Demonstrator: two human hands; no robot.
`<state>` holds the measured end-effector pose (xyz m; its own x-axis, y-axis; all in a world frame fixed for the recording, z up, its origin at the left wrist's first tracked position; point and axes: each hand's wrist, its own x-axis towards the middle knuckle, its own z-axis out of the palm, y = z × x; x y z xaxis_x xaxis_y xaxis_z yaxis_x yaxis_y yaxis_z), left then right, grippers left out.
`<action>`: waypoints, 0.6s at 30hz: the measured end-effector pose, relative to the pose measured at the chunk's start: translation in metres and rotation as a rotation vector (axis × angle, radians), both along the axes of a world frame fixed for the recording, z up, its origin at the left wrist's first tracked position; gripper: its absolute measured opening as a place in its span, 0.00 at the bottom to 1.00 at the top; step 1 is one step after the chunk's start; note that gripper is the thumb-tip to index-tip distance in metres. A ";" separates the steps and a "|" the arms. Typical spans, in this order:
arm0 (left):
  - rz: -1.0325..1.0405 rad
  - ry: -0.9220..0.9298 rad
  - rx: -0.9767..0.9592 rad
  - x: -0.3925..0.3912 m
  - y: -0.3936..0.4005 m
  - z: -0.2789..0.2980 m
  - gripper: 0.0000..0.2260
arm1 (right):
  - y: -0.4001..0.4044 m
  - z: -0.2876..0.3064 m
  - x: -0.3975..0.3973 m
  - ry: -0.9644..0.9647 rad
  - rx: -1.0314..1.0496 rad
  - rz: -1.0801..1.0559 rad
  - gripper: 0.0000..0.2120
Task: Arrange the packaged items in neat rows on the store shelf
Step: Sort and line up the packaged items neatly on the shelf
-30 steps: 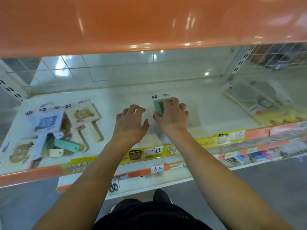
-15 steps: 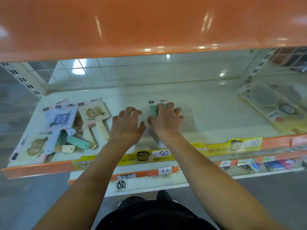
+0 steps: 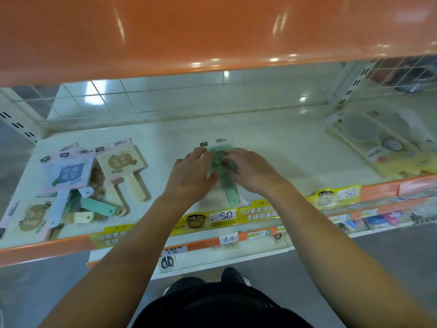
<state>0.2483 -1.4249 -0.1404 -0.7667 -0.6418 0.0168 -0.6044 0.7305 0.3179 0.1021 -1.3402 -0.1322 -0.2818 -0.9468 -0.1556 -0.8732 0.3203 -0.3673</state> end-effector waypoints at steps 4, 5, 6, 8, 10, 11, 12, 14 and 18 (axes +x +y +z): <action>-0.058 -0.088 0.011 -0.010 0.005 -0.003 0.15 | 0.000 -0.003 -0.004 0.037 -0.003 0.024 0.18; -0.053 -0.091 0.006 -0.011 0.005 -0.003 0.14 | 0.000 -0.005 -0.003 0.049 -0.009 0.019 0.17; -0.043 -0.087 0.001 -0.012 0.005 -0.002 0.13 | -0.002 -0.006 -0.003 0.059 -0.007 0.016 0.16; -0.023 -0.080 -0.008 -0.014 0.006 -0.002 0.12 | -0.003 -0.008 -0.002 0.074 0.004 0.016 0.14; -0.010 -0.087 -0.009 -0.015 0.007 -0.001 0.12 | -0.003 -0.009 -0.003 0.087 -0.002 0.023 0.14; -0.002 -0.092 -0.011 -0.016 0.009 0.000 0.12 | -0.002 -0.010 -0.005 0.088 -0.009 0.030 0.14; 0.007 -0.095 -0.013 -0.017 0.011 0.000 0.12 | -0.001 -0.010 -0.007 0.086 -0.015 0.037 0.15; 0.018 -0.086 -0.012 -0.020 0.017 0.001 0.12 | 0.002 -0.011 -0.010 0.086 -0.014 0.041 0.15; 0.049 -0.032 0.001 -0.022 0.031 -0.002 0.12 | 0.013 -0.018 -0.014 0.107 -0.013 0.045 0.17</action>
<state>0.2264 -1.3940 -0.1419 -0.7347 -0.6784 -0.0080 -0.6493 0.6997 0.2982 0.0882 -1.3272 -0.1501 -0.2535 -0.9605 -0.1150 -0.9209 0.2760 -0.2754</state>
